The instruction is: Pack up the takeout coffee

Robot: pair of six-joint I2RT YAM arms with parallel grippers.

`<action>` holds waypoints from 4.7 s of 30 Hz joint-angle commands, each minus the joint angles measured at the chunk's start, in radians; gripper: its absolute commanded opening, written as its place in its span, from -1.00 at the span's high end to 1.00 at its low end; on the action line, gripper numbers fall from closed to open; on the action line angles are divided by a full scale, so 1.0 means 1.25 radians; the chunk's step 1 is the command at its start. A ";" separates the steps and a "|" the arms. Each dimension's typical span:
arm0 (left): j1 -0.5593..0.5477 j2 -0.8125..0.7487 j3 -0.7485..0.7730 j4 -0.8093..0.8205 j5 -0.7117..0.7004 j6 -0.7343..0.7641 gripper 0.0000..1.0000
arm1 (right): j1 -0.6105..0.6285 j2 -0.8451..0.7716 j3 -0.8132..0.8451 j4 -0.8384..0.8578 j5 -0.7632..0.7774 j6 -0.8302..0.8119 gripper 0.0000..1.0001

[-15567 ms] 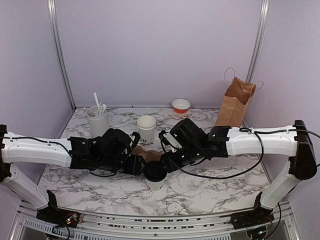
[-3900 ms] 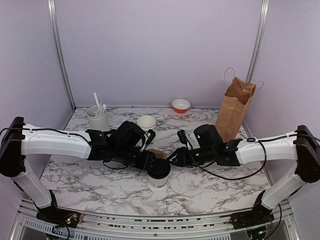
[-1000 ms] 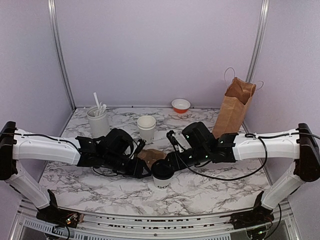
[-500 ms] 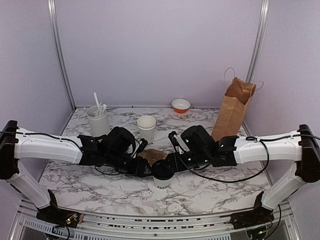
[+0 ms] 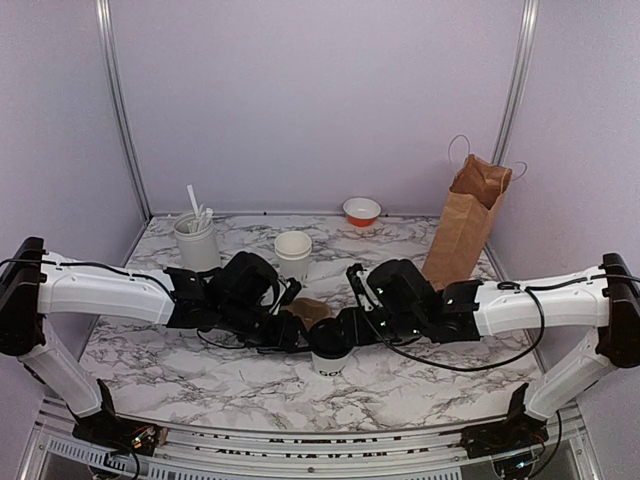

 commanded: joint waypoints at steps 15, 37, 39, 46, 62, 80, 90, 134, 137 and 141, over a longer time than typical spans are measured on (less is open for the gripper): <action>-0.003 0.111 -0.016 -0.107 -0.098 -0.009 0.06 | 0.019 -0.014 -0.099 0.046 -0.030 0.025 0.02; 0.001 0.107 0.213 -0.240 -0.167 0.100 0.05 | 0.019 -0.075 -0.027 -0.010 0.034 0.038 -0.06; 0.002 0.110 0.229 -0.243 -0.165 0.107 0.05 | 0.019 -0.074 -0.021 -0.014 0.038 0.040 -0.10; 0.001 0.110 0.267 -0.245 -0.158 0.120 0.05 | 0.001 -0.066 -0.012 -0.038 0.042 0.048 -0.19; -0.018 0.093 0.294 -0.249 -0.167 0.142 0.03 | -0.096 -0.166 -0.062 0.006 -0.052 0.031 -0.56; -0.060 0.156 0.330 -0.249 -0.208 0.174 0.08 | -0.155 -0.173 -0.185 0.089 -0.196 0.056 0.12; -0.063 0.179 0.334 -0.250 -0.207 0.173 0.11 | -0.154 -0.156 -0.214 0.118 -0.257 0.058 0.12; -0.064 0.159 0.310 -0.243 -0.242 0.192 0.20 | -0.150 -0.158 -0.141 0.297 -0.360 0.086 1.00; -0.064 0.158 0.308 -0.240 -0.242 0.192 0.20 | -0.151 -0.121 -0.161 0.371 -0.398 0.118 1.00; -0.064 0.156 0.299 -0.237 -0.241 0.188 0.20 | -0.162 -0.073 -0.238 0.469 -0.425 0.175 1.00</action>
